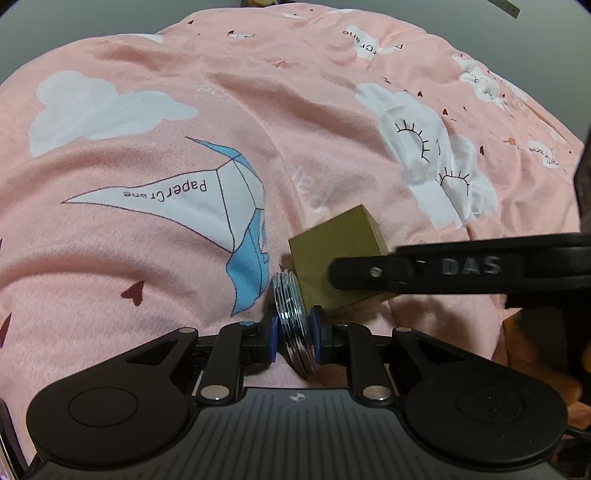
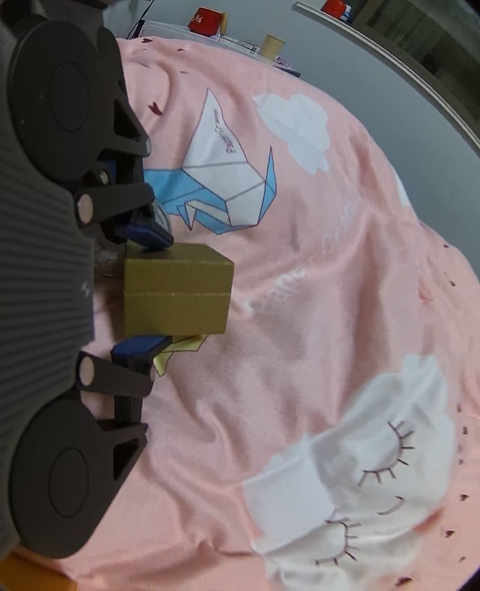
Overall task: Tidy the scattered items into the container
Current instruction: 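Lift the glass jar and gold cube toward the orange box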
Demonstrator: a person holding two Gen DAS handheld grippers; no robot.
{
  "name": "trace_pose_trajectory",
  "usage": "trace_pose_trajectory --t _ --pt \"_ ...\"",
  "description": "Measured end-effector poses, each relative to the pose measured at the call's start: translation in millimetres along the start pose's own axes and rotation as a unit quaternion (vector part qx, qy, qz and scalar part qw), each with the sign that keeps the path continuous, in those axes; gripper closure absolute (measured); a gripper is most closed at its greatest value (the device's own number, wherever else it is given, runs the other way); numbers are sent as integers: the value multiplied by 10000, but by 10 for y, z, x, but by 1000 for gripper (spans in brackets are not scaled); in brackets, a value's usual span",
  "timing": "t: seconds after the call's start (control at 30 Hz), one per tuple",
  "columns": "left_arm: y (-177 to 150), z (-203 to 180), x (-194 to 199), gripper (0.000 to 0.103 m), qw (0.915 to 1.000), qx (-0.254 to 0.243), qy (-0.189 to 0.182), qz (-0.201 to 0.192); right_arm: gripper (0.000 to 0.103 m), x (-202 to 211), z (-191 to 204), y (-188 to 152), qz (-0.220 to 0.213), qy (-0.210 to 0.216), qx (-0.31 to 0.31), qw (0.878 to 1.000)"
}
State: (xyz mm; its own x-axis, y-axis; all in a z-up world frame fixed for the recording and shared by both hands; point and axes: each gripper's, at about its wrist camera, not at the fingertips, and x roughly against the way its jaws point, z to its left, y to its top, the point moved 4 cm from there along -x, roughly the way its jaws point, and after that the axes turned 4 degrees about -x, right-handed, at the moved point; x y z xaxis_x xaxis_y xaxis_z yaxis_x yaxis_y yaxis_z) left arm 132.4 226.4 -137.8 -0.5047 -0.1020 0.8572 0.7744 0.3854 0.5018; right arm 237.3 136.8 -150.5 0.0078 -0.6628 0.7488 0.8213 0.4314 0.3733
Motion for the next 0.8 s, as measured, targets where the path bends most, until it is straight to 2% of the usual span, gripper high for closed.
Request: trace_pose_trajectory --t 0.1,0.3,0.5,0.67,0.8 --pt "-14 -15 42 84 10000 -17 -5 -53 53 127 35 -51 -94 -94 99 9999" --pt "-35 -80 207 85 9997 -69 60 -222 54 480 132 -173 -524 -594 414 9960" --pt "-15 -240 473 88 9990 -112 17 -429 54 1008 164 -290 -1085 -713 403 9907" --pt "10 -501 795 88 9968 -267 -217 -716 53 1558 146 -443 -1701 -938 403 9801" --pt "29 -802 1072 88 9925 -448 -576 -985 54 2030 59 -610 -2166 -1157 319 9689"
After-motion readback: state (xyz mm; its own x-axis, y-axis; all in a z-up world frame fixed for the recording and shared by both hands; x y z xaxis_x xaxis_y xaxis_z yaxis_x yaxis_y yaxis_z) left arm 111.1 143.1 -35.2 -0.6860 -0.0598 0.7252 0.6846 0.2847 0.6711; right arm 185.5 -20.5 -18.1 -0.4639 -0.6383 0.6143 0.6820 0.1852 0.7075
